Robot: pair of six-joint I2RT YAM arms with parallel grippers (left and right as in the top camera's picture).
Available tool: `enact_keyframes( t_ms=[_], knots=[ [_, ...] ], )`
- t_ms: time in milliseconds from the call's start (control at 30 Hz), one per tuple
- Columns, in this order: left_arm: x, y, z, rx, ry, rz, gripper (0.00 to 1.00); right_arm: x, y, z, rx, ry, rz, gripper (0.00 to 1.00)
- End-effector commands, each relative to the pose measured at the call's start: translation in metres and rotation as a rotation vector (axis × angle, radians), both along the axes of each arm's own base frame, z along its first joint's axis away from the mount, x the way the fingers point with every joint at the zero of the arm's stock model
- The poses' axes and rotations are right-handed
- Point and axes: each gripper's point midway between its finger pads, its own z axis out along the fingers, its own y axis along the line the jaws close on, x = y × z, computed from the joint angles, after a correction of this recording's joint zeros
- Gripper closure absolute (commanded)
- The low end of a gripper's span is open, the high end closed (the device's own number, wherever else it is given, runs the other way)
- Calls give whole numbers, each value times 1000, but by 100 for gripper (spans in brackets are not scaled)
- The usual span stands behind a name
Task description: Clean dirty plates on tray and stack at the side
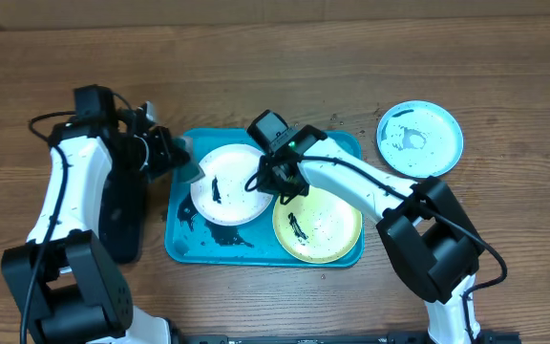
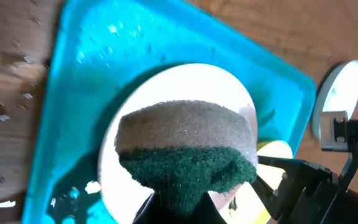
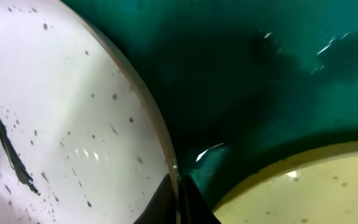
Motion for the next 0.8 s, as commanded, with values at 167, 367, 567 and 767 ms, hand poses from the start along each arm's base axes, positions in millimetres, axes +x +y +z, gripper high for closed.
enact_keyframes(
  t_ms=[167, 367, 567, 767],
  knots=[
    [-29, -30, -25, 194, 129, -116, 96, -28, 18, -18, 6, 23, -56, 96],
    [-40, -45, -35, 189, 170, -127, 96, -28, 14, -21, -34, -9, -68, 96],
    [-42, -43, -44, 202, 195, -111, 96, -31, 12, -23, -42, 2, -66, 93],
    [-41, -58, -57, 176, 192, -104, 96, -30, 14, -22, -31, -1, -66, 96]
  ],
)
